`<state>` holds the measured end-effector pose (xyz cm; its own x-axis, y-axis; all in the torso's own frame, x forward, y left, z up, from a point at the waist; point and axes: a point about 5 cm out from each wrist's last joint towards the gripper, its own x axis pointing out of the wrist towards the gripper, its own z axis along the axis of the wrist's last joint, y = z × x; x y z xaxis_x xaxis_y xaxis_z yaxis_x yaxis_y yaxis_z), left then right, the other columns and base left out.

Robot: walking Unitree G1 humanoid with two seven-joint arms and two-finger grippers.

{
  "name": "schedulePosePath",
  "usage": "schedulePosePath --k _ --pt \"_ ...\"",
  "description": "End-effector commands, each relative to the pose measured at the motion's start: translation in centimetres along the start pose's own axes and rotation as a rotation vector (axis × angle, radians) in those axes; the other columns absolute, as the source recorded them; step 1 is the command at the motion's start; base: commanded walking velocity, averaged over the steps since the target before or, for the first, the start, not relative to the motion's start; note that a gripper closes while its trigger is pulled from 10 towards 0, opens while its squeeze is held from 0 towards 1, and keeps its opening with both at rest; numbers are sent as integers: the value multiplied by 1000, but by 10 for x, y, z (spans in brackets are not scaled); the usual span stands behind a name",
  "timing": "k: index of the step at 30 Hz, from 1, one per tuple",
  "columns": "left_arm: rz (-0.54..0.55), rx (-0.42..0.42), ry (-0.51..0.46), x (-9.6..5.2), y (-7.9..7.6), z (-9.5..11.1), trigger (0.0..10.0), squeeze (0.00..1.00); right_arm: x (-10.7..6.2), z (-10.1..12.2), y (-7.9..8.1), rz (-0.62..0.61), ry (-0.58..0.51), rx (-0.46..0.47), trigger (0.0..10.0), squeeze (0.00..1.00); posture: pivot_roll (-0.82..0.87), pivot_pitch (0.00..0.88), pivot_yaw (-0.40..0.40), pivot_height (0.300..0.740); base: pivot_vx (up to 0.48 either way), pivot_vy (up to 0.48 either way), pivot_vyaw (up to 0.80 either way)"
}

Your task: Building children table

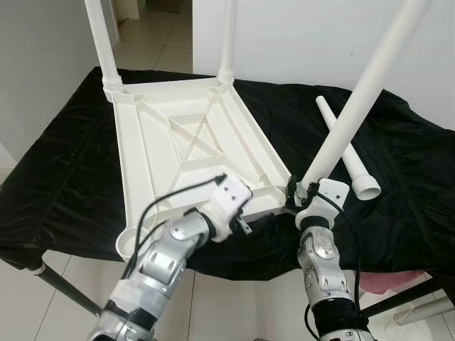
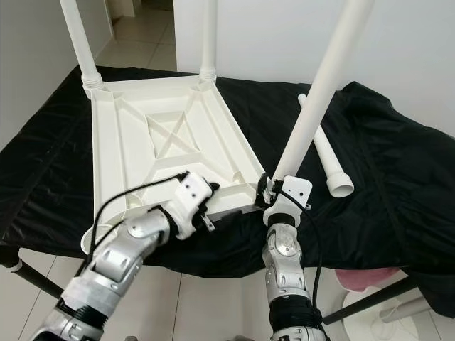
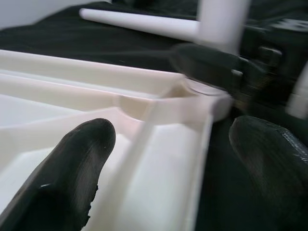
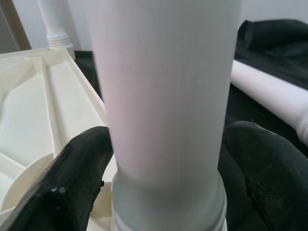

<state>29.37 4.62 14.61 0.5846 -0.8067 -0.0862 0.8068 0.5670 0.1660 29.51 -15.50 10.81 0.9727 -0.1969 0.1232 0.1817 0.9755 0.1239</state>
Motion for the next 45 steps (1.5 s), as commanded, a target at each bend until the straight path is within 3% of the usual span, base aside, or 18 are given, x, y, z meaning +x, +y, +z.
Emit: schedulePosePath --k 1,7,8,9,10,14,17,19,22,28,30,31,33,43,45 --pt "-5 -12 5 0 5 0 10000 0 -4 -1 -4 -2 -1 1 10000 1000 -29 0 -60 740 0 0 0" --pt "38 -4 -11 -1 19 6 10000 0 -13 -4 -8 41 1 17 10000 1000 -33 0 -53 740 0 0 0" --pt "48 -4 -8 -1 22 7 10000 0 -17 -5 -8 54 3 15 10000 333 -37 0 -48 740 0 0 0" --pt "48 -4 -8 -1 22 7 10000 0 -17 -5 -8 54 3 15 10000 333 -37 0 -48 740 0 0 0" --pt "57 6 17 0 25 5 10000 0 -20 -7 -10 63 7 14 10000 0 -41 0 -43 740 0 0 0" --pt "71 11 53 1 27 0 10000 0 -23 -7 -11 65 10 15 10000 0 -46 0 -38 740 0 0 0" --pt "121 -27 170 4 28 -16 10000 0 -27 -9 -11 70 19 28 10000 0 -51 0 -31 740 0 0 0" --pt "121 -27 170 4 28 -16 10000 0 -27 -9 -11 70 19 28 10000 0 -51 0 -31 740 0 0 0" --pt "172 -54 261 5 31 -29 10000 0 -29 -7 -8 84 16 47 10000 0 -50 0 -30 740 0 0 0" --pt "216 -64 313 5 35 -36 10000 0 -30 -6 -7 93 16 49 10000 0 -44 0 -33 740 0 0 0" --pt "341 -103 389 -1 50 -46 10000 0 -28 -6 -6 100 18 49 10000 0 -35 0 -46 740 0 0 0" --pt "341 -103 389 -1 50 -46 10000 0 -28 -6 -6 100 18 49 10000 0 -35 0 -46 740 0 0 0" --pt "448 -151 430 -7 63 -51 10000 0 -25 -5 -6 106 20 49 10000 0 -29 0 -52 740 0 0 0" --pt "508 -175 482 -9 72 -53 10000 0 -23 -3 -4 113 19 48 10000 0 -24 0 -57 740 0 0 0" --pt "506 -149 495 -10 74 -53 10000 0 -22 -2 -4 114 20 46 10000 0 -24 0 -58 740 0 0 0"
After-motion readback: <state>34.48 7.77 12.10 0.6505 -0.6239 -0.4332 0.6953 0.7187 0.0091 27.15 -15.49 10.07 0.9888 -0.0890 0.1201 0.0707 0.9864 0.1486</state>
